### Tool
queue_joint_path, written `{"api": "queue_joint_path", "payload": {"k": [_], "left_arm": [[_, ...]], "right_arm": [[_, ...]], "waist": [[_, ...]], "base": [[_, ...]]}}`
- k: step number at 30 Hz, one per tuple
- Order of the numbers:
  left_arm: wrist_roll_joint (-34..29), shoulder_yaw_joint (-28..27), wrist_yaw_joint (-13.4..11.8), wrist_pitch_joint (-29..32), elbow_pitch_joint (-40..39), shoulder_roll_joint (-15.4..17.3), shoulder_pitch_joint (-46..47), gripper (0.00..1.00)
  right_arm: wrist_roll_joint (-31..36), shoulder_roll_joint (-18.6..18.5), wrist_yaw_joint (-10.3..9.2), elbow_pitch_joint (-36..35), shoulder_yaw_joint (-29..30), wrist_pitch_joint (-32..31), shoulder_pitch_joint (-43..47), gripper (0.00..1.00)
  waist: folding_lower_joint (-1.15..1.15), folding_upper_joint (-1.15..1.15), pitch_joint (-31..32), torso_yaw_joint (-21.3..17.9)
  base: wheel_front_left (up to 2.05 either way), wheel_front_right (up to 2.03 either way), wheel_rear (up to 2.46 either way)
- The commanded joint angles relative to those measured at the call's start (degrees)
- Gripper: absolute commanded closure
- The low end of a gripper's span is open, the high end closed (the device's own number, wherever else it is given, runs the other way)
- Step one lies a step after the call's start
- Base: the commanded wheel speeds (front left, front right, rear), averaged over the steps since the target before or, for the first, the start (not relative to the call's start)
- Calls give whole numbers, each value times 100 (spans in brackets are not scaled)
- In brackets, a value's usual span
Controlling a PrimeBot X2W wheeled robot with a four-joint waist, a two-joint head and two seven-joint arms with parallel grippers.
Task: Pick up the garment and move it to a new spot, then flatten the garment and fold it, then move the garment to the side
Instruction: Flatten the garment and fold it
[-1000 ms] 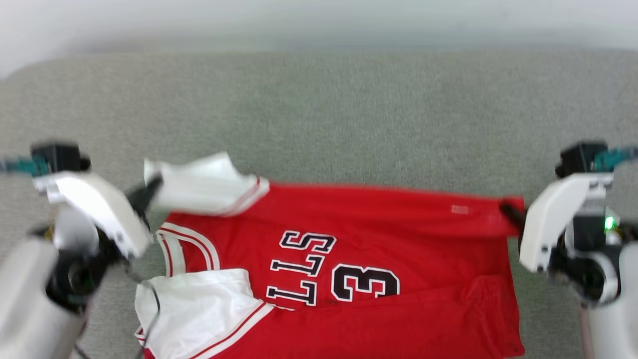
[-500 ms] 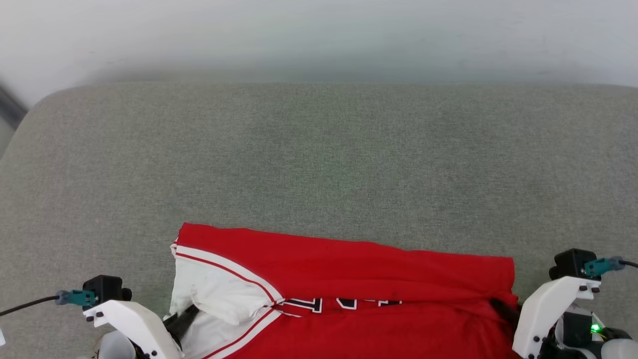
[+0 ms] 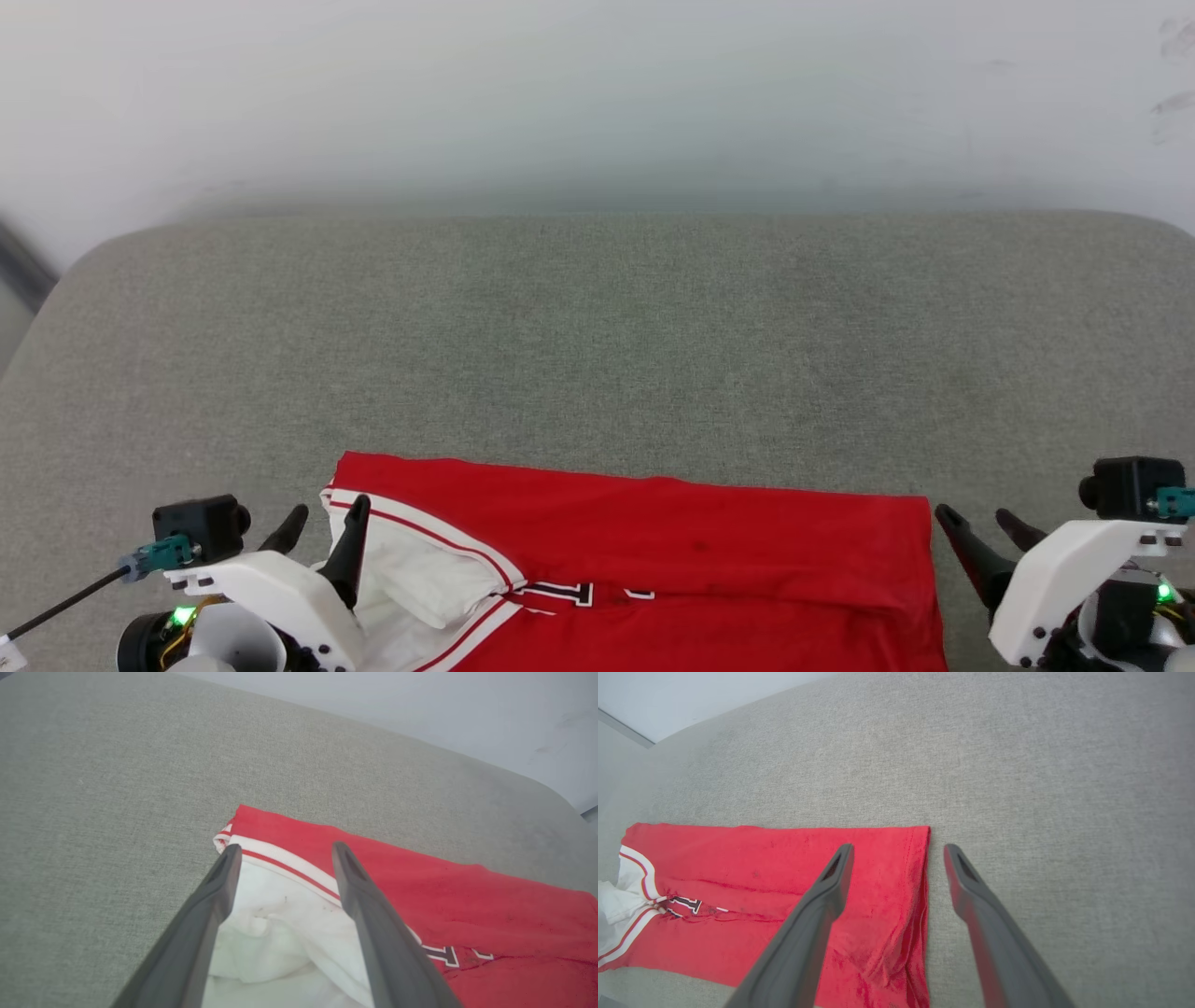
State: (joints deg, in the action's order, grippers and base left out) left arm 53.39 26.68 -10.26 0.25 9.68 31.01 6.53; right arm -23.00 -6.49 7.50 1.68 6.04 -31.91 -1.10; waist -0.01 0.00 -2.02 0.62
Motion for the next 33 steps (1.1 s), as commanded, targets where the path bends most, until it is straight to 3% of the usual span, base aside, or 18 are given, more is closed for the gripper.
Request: {"api": "queue_joint_path", "payload": {"k": [1, 10, 25, 26, 27, 28, 29, 33], "left_arm": [[-59, -24, -68, -129, -148, -42, 55, 0], [-768, -89, -448, -1183, -822, -206, 79, 0], [-1196, -108, -568, -1407, -1378, -213, 235, 0], [-1202, -104, -580, -1398, -1391, -205, 227, 0], [-1217, -103, -590, -1399, -1406, -190, 216, 0], [-1224, -94, -594, -1380, -1412, -175, 199, 0], [-1232, -89, -596, -1382, -1424, -172, 181, 0], [-1245, -22, -655, -1318, -1419, -160, 84, 0]], "right_arm": [[-23, -77, -2, -51, 96, -103, 63, 0], [273, -213, -1, 99, 504, -1099, -69, 0], [151, 253, -2, 1453, 323, -1463, -341, 0], [124, 280, -1, 1571, 274, -1530, -329, 4], [113, 302, -1, 1654, 236, -1558, -326, 59], [100, 319, -1, 1707, 208, -1554, -332, 90], [87, 325, 0, 1744, 188, -1535, -348, 100], [70, 176, -2, 1692, 155, -1396, -467, 100]], "waist": [[1, 0, 105, 5], [1, 0, 134, 277], [1, 0, -344, 659], [1, 0, -351, 663], [1, 0, -357, 662], [1, 0, -358, 661], [1, 0, -349, 656], [1, 0, -241, 595]], "base": [[0, 0, 0], [0, 0, 0], [0, 0, 0], [0, 0, 0], [0, 0, 0], [0, 0, 0], [0, 0, 0], [0, 0, 0]]}}
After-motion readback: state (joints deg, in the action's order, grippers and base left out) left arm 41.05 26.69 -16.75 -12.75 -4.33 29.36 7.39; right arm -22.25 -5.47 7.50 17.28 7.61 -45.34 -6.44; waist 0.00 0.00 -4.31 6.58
